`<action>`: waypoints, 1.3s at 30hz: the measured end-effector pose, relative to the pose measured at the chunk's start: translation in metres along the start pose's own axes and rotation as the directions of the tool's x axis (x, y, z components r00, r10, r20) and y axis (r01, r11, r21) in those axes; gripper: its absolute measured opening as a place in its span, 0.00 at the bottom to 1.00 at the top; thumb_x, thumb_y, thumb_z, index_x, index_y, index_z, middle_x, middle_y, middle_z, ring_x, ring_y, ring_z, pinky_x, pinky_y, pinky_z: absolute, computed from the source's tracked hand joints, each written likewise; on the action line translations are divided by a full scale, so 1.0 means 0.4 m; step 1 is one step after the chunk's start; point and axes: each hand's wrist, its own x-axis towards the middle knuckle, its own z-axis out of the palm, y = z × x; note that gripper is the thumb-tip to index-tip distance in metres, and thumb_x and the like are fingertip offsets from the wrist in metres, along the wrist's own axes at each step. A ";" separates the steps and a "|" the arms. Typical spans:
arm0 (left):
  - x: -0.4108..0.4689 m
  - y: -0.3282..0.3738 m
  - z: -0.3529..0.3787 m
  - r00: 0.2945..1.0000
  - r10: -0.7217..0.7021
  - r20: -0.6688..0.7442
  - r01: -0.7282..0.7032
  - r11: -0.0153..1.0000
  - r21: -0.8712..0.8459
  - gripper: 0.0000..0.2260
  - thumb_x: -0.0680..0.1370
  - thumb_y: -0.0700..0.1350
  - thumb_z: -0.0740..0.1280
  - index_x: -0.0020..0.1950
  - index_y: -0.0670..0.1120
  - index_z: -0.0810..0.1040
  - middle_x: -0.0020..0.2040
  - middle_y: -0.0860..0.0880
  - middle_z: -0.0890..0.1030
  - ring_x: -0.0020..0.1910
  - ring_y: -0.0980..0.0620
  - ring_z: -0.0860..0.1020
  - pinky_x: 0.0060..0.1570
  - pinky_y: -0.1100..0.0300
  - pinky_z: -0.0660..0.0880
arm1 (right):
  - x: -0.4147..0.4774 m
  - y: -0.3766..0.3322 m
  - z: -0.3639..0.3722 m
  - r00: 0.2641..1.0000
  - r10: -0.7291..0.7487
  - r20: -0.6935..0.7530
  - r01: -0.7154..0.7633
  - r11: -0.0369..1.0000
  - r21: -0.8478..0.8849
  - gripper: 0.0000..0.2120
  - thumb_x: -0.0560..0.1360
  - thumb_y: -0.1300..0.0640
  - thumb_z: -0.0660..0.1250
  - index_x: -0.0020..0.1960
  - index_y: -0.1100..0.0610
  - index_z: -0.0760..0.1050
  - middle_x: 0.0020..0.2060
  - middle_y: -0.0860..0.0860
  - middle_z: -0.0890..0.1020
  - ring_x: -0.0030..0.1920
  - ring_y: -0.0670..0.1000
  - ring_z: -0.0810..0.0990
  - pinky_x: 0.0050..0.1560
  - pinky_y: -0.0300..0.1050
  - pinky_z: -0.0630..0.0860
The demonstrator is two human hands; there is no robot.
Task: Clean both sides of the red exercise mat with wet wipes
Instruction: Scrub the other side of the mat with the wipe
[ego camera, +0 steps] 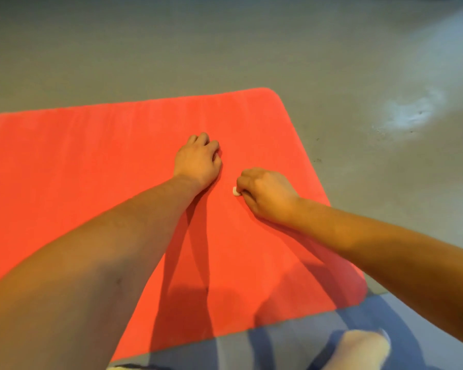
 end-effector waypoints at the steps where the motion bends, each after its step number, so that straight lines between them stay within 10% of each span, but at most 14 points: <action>1: -0.008 0.004 -0.007 1.000 -0.003 0.026 0.002 1.000 0.009 0.13 0.79 0.50 0.62 0.58 0.49 0.82 0.56 0.46 0.78 0.58 0.42 0.74 0.49 0.48 0.76 | -0.039 -0.017 -0.005 1.000 -0.026 0.007 0.026 1.000 0.009 0.03 0.75 0.57 0.65 0.47 0.51 0.76 0.43 0.48 0.78 0.46 0.54 0.78 0.38 0.49 0.73; 12: -0.216 0.078 -0.090 0.982 -0.016 0.187 0.020 1.000 -0.020 0.15 0.84 0.54 0.59 0.64 0.51 0.80 0.60 0.47 0.77 0.62 0.44 0.73 0.52 0.47 0.77 | 0.052 -0.050 -0.015 0.970 0.239 0.042 -0.232 0.965 -0.126 0.07 0.75 0.59 0.64 0.49 0.54 0.80 0.46 0.53 0.80 0.48 0.60 0.81 0.37 0.48 0.67; 22: -0.409 0.148 -0.198 0.904 -0.031 0.426 0.022 0.999 0.026 0.30 0.76 0.66 0.68 0.75 0.55 0.74 0.71 0.47 0.71 0.71 0.43 0.68 0.69 0.49 0.72 | -0.267 -0.198 -0.054 0.979 -0.016 0.202 0.025 0.999 -0.042 0.06 0.76 0.57 0.64 0.49 0.52 0.78 0.45 0.51 0.80 0.47 0.58 0.80 0.37 0.49 0.69; 31: -0.438 0.213 -0.231 0.834 -0.168 0.525 0.143 0.986 0.087 0.39 0.75 0.66 0.73 0.82 0.55 0.64 0.81 0.43 0.62 0.78 0.41 0.65 0.74 0.49 0.69 | -0.221 -0.209 -0.063 0.951 0.202 0.234 -0.199 0.979 -0.033 0.06 0.74 0.56 0.67 0.48 0.51 0.82 0.49 0.51 0.83 0.50 0.58 0.81 0.38 0.45 0.66; 39: -0.440 0.212 -0.232 0.832 -0.182 0.525 0.171 0.983 0.070 0.39 0.75 0.65 0.73 0.82 0.55 0.64 0.83 0.42 0.57 0.81 0.41 0.61 0.76 0.48 0.67 | -0.365 -0.261 -0.051 0.967 0.010 0.254 -0.011 1.000 0.004 0.05 0.74 0.58 0.65 0.46 0.51 0.79 0.46 0.49 0.81 0.45 0.58 0.80 0.36 0.45 0.64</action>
